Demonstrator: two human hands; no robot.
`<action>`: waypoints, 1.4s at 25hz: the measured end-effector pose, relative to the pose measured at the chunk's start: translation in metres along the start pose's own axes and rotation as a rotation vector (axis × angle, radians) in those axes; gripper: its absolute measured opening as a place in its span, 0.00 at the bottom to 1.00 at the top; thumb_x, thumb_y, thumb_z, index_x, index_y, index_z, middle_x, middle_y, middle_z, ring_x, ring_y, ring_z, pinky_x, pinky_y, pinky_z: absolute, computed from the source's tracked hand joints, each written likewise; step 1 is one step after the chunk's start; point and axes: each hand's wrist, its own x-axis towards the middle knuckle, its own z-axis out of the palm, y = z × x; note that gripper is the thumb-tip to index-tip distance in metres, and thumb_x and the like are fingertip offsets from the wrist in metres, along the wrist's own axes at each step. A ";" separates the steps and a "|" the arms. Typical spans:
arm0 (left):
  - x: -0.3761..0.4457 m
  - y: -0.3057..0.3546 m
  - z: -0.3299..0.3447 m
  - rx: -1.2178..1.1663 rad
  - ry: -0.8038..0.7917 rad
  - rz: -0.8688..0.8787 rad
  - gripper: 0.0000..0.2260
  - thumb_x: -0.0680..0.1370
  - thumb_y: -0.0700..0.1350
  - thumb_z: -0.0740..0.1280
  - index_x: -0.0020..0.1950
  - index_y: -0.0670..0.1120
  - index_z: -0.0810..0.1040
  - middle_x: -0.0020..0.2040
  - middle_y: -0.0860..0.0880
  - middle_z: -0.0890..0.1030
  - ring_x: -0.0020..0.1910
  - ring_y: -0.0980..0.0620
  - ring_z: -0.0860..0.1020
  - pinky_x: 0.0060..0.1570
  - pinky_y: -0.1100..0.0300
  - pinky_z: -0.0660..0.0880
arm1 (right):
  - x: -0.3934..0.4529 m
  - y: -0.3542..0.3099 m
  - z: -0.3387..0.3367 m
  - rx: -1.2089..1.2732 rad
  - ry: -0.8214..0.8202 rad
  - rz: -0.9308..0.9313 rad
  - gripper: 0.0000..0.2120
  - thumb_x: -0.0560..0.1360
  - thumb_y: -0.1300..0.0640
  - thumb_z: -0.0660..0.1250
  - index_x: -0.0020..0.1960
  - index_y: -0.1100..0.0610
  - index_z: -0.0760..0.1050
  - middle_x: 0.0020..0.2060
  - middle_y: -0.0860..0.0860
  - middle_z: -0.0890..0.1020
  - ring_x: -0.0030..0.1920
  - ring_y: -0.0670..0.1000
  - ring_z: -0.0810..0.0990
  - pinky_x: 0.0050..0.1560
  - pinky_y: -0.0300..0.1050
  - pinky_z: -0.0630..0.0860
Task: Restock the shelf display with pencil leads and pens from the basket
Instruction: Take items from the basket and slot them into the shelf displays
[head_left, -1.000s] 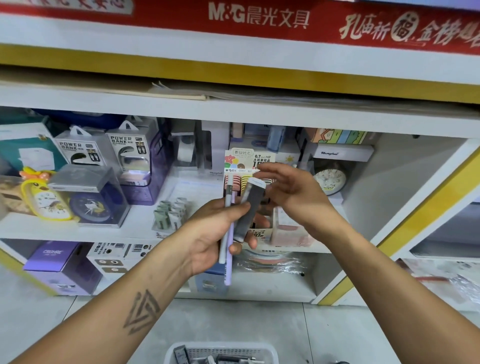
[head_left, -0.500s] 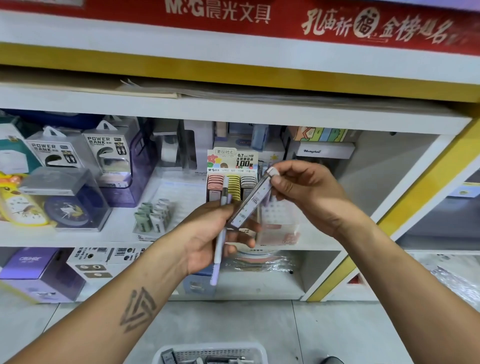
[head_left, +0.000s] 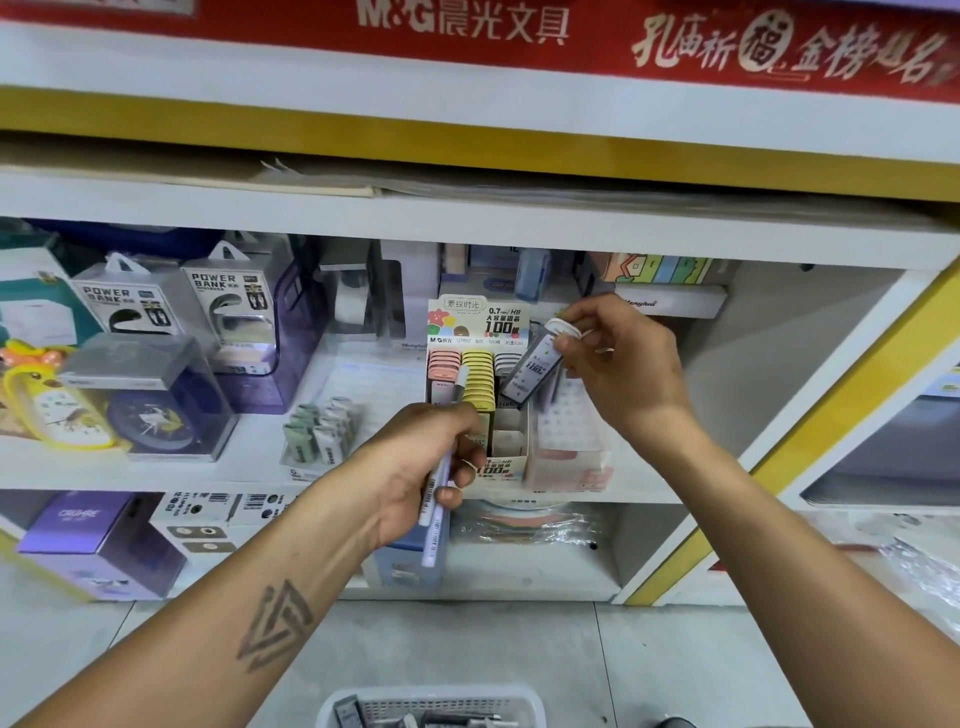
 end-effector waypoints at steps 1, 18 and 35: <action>0.000 0.001 0.000 -0.034 0.000 -0.009 0.02 0.77 0.38 0.61 0.45 0.44 0.71 0.32 0.43 0.75 0.26 0.51 0.67 0.24 0.64 0.58 | -0.001 -0.001 0.003 -0.062 -0.014 -0.032 0.06 0.75 0.59 0.73 0.52 0.52 0.79 0.37 0.43 0.80 0.38 0.45 0.81 0.43 0.38 0.79; -0.001 -0.002 0.003 -0.164 -0.144 0.079 0.09 0.80 0.35 0.64 0.57 0.33 0.79 0.37 0.39 0.82 0.28 0.52 0.72 0.24 0.63 0.66 | -0.007 -0.009 0.018 0.002 -0.230 0.100 0.07 0.78 0.60 0.69 0.55 0.56 0.83 0.40 0.46 0.86 0.39 0.46 0.82 0.44 0.38 0.76; 0.005 -0.010 0.024 -0.063 -0.133 0.109 0.07 0.80 0.35 0.64 0.54 0.37 0.81 0.34 0.42 0.79 0.27 0.51 0.72 0.22 0.64 0.65 | 0.004 0.009 -0.051 0.346 0.158 0.324 0.05 0.76 0.68 0.69 0.46 0.60 0.79 0.30 0.54 0.83 0.29 0.50 0.81 0.34 0.46 0.82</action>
